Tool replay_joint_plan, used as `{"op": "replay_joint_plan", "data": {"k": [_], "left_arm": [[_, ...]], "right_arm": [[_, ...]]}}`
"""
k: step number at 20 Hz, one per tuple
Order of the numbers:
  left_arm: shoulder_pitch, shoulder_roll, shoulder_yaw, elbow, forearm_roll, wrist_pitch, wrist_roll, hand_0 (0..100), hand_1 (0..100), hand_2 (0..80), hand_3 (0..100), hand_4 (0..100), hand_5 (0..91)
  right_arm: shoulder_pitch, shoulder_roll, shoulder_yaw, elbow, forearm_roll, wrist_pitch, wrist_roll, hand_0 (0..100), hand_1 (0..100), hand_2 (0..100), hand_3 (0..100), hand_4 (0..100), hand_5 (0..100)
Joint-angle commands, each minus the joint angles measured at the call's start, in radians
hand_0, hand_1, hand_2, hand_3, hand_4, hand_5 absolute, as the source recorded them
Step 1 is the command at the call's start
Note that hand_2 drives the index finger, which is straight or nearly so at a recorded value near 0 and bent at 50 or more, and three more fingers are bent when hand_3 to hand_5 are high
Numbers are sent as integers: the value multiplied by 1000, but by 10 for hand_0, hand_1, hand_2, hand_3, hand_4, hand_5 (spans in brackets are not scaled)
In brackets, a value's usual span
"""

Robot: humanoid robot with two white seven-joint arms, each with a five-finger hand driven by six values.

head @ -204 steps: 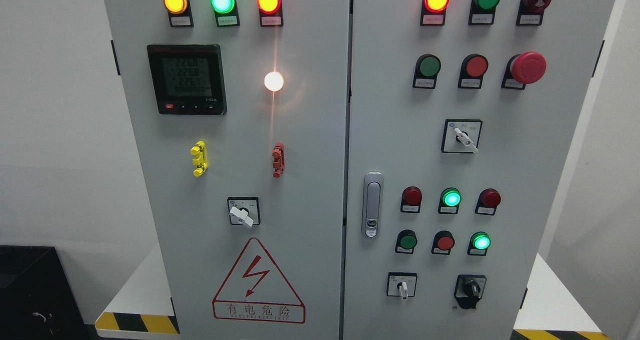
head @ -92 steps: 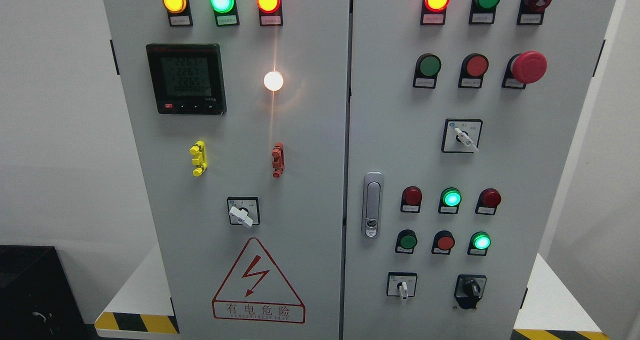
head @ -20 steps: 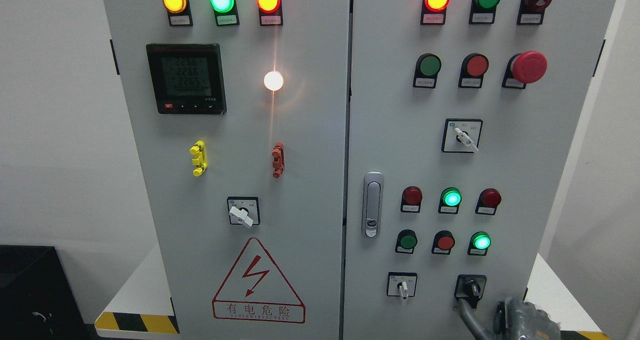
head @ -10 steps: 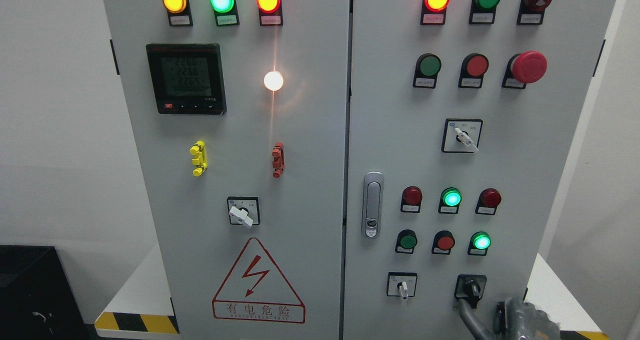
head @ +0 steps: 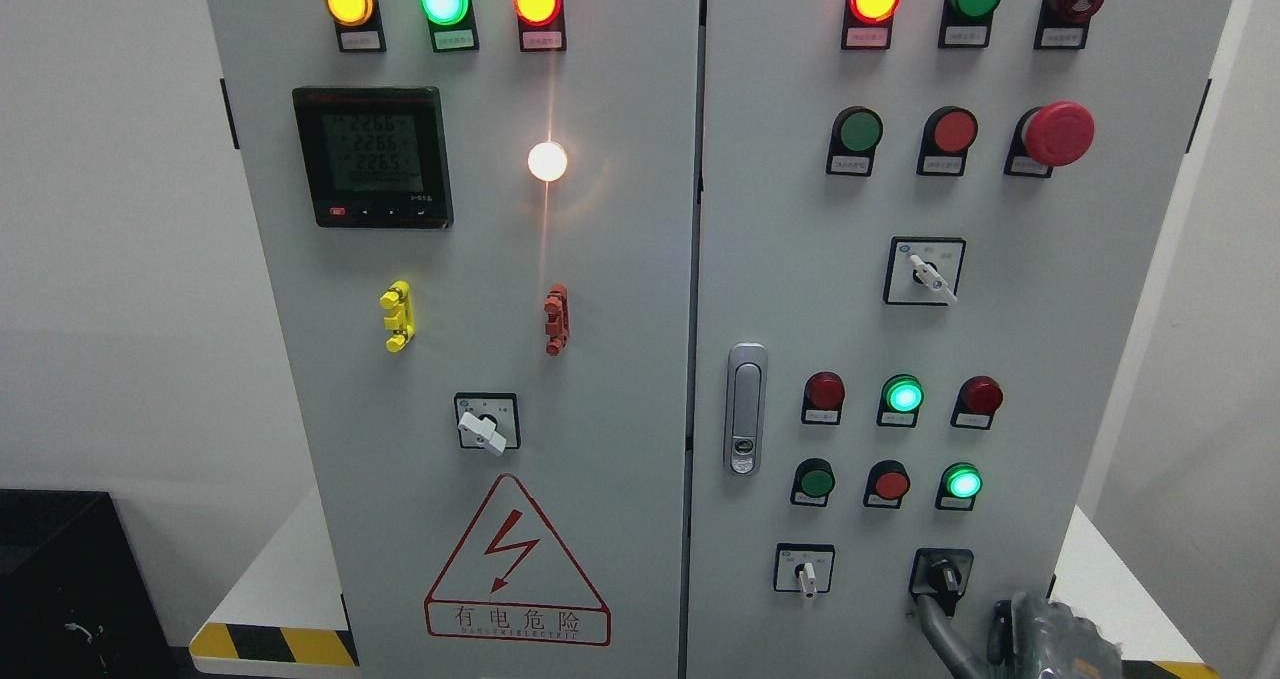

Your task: Flip black knob to close circuit

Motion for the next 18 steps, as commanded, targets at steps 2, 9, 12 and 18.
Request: {"op": "replay_joint_plan", "data": {"k": [2, 9, 12, 18], "left_arm": [[23, 0, 0, -29, 0, 0, -1, 120, 556, 0, 0, 0, 0], [23, 0, 0, -29, 0, 0, -1, 120, 556, 0, 0, 0, 0], [21, 0, 0, -29, 0, 0, -1, 120, 556, 0, 0, 0, 0], [21, 0, 0, -29, 0, 0, -1, 120, 556, 0, 0, 0, 0]], "right_arm": [[-1, 0, -40, 0, -3, 2, 1, 0, 0, 913, 1000, 1000, 1000], [-2, -2, -41, -2, -6, 0, 1, 0, 0, 913, 1000, 1000, 1000], [-7, 0, -41, 0, -6, 0, 1, 0, 0, 913, 1000, 1000, 1000], [-10, 0, -41, 0, -6, 0, -1, 0, 0, 912, 1000, 1000, 1000]]}}
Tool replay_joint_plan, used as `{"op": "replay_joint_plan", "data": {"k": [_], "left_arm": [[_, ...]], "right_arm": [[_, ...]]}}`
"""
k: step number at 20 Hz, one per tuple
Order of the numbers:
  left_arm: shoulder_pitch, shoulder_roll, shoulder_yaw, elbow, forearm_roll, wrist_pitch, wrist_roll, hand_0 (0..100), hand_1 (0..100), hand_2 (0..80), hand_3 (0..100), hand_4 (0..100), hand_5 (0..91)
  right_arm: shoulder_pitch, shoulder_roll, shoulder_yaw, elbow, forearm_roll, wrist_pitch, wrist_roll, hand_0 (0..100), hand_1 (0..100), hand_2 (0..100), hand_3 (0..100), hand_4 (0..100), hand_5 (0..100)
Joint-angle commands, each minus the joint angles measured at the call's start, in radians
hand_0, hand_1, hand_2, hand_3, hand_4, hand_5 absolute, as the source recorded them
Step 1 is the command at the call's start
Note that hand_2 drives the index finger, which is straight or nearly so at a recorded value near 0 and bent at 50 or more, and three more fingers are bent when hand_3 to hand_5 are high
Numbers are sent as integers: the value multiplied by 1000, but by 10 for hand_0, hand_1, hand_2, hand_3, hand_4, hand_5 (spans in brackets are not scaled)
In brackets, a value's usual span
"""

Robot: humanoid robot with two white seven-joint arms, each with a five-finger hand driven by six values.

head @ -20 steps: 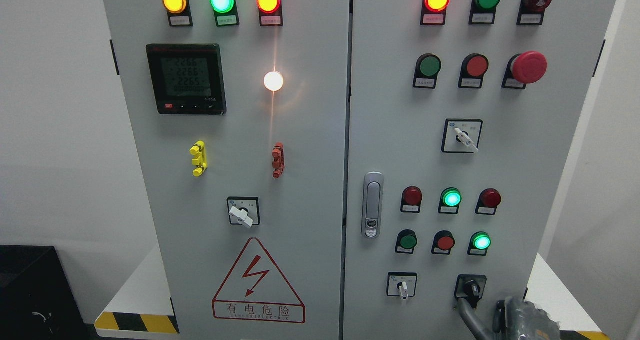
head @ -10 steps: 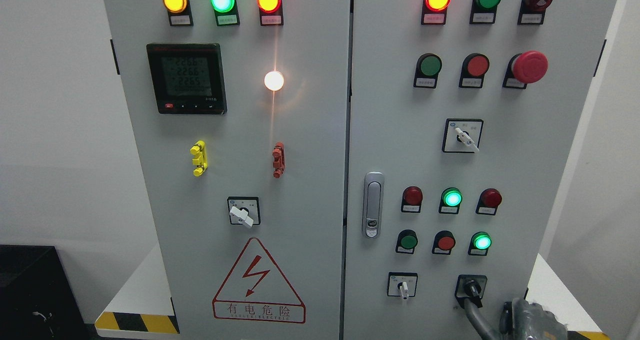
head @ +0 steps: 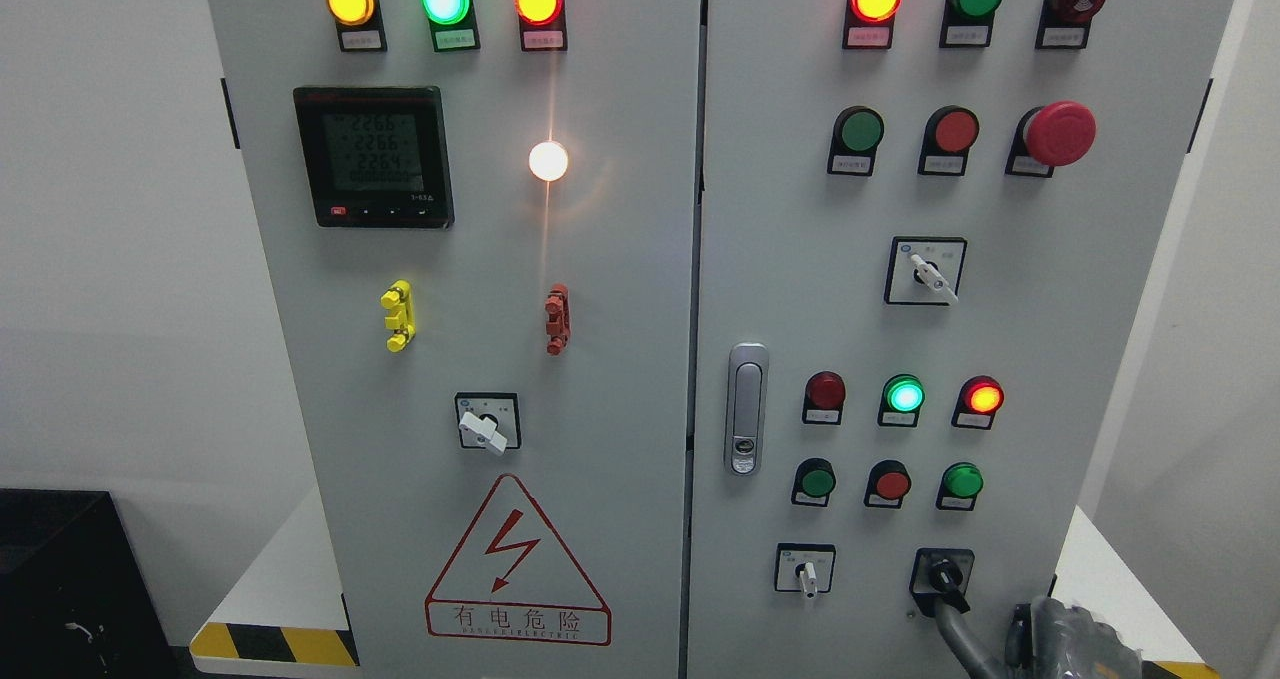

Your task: Flip black knob to close circuit

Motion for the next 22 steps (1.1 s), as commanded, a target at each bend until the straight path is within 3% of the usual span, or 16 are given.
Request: {"op": "replay_joint_plan", "data": {"k": [1, 22], "left_arm": [[21, 0, 0, -29, 0, 0, -1, 120, 556, 0, 0, 0, 0], [23, 0, 0, -29, 0, 0, -1, 120, 556, 0, 0, 0, 0]], "right_arm": [[-6, 0, -10, 0, -1, 1, -3, 0, 0, 912, 1000, 1000, 1000], [-15, 2, -16, -3, -2, 0, -2, 0, 0, 912, 1000, 1000, 1000]]}}
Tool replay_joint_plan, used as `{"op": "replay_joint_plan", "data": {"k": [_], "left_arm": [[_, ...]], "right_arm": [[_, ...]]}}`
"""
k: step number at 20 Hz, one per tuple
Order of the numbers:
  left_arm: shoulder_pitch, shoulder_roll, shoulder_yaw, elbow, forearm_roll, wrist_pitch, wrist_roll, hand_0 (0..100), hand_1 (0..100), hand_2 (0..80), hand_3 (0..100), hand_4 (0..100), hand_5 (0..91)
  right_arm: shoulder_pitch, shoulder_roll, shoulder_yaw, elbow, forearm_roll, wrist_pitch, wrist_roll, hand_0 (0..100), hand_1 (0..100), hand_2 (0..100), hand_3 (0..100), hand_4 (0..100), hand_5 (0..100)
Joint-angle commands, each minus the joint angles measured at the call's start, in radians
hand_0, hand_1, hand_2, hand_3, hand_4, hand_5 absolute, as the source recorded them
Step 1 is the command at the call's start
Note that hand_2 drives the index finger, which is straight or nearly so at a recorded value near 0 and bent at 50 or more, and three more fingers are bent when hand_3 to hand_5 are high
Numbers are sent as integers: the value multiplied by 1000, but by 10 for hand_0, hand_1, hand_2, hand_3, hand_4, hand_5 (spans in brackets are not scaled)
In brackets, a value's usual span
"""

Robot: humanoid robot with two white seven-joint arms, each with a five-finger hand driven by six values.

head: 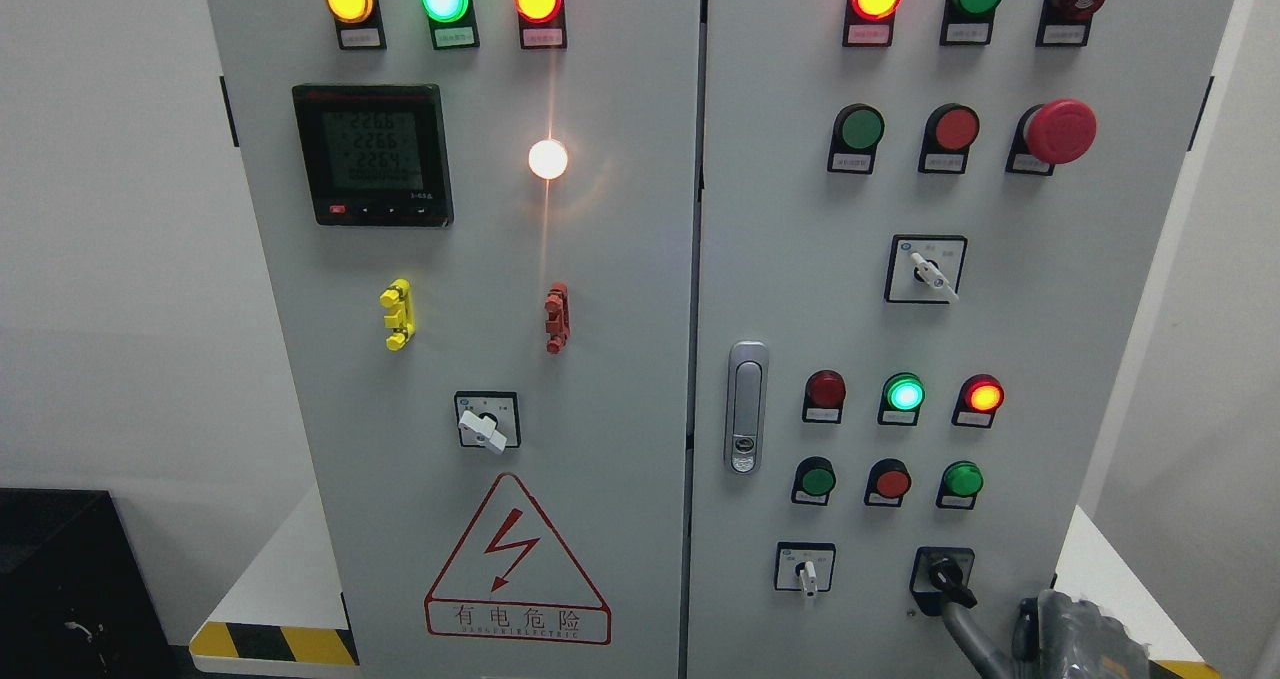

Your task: Flip black knob to close circuit

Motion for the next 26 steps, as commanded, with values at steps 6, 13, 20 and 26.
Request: {"op": "replay_joint_plan", "data": {"k": [6, 13, 20, 26], "left_arm": [[23, 0, 0, -29, 0, 0, -1, 120, 556, 0, 0, 0, 0], [23, 0, 0, -29, 0, 0, -1, 120, 556, 0, 0, 0, 0], [23, 0, 0, -29, 0, 0, -1, 120, 556, 0, 0, 0, 0], [23, 0, 0, -29, 0, 0, -1, 120, 556, 0, 0, 0, 0]], "right_arm": [[5, 1, 0, -8, -20, -3, -7, 0, 0, 914, 1000, 1000, 1000], [9, 3, 14, -10, -20, -10, -7, 0, 0, 914, 1000, 1000, 1000], [28, 1, 58, -10, -22, -12, -9, 0, 0, 914, 1000, 998, 1000], [39, 1, 94, -11, -23, -13, -10, 0, 0, 913, 1000, 997, 1000]]}}
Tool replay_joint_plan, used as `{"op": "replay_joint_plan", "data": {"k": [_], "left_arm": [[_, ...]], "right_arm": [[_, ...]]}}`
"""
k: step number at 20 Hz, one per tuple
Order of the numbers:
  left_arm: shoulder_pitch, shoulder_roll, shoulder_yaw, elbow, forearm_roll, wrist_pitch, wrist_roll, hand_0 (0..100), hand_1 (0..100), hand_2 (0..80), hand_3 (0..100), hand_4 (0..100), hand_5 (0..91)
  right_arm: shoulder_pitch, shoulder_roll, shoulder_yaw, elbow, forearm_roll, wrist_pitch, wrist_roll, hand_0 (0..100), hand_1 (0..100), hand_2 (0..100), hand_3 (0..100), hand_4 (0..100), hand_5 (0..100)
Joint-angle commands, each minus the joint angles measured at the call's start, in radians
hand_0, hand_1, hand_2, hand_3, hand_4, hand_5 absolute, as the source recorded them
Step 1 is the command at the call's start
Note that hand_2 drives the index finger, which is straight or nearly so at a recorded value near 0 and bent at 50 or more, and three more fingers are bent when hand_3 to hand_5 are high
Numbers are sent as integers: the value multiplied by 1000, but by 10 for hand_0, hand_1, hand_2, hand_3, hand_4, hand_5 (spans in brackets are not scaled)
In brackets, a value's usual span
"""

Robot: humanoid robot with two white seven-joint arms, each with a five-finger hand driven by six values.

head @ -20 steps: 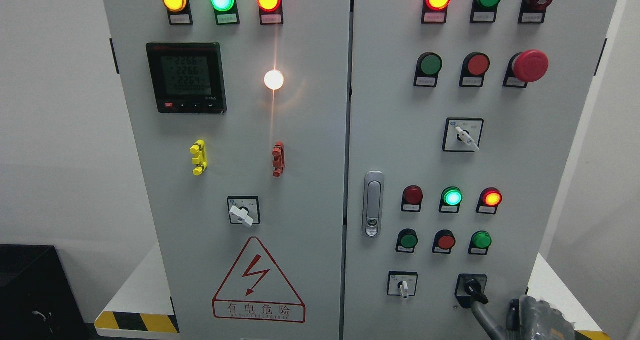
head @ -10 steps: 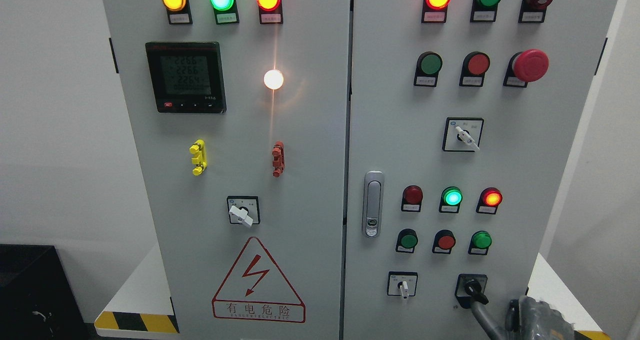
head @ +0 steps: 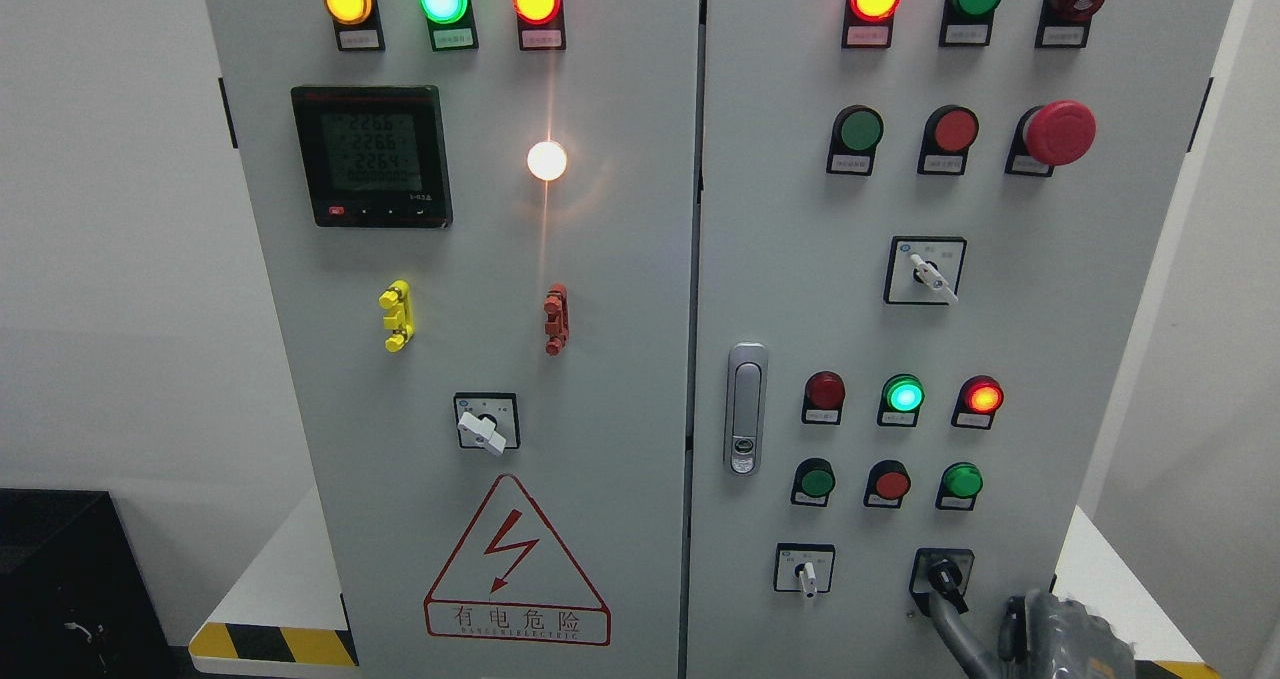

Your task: Flip black knob to close circuit

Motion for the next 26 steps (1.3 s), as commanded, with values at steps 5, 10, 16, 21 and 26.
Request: {"op": "replay_joint_plan", "data": {"k": [5, 10, 16, 21, 26], "left_arm": [[23, 0, 0, -29, 0, 0, -1, 120, 556, 0, 0, 0, 0], [23, 0, 0, -29, 0, 0, -1, 120, 556, 0, 0, 0, 0], [23, 0, 0, -29, 0, 0, -1, 120, 556, 0, 0, 0, 0], [21, 0, 0, -29, 0, 0, -1, 120, 556, 0, 0, 0, 0], [21, 0, 0, -29, 0, 0, -1, 120, 556, 0, 0, 0, 0]], "right_arm": [[14, 0, 62, -3, -1, -21, -17, 0, 0, 912, 1000, 996, 1000], [36, 0, 62, -20, -1, -44, -44, 0, 0, 882, 1000, 988, 1000], [60, 0, 66, -38, -29, -90, -46, 0, 0, 723, 971, 878, 848], [86, 0, 76, -57, -109, -156, -55, 0, 11, 585, 863, 794, 702], [135, 0, 98, -103, -185, -191, -101, 0, 35, 527, 821, 758, 667]]}}
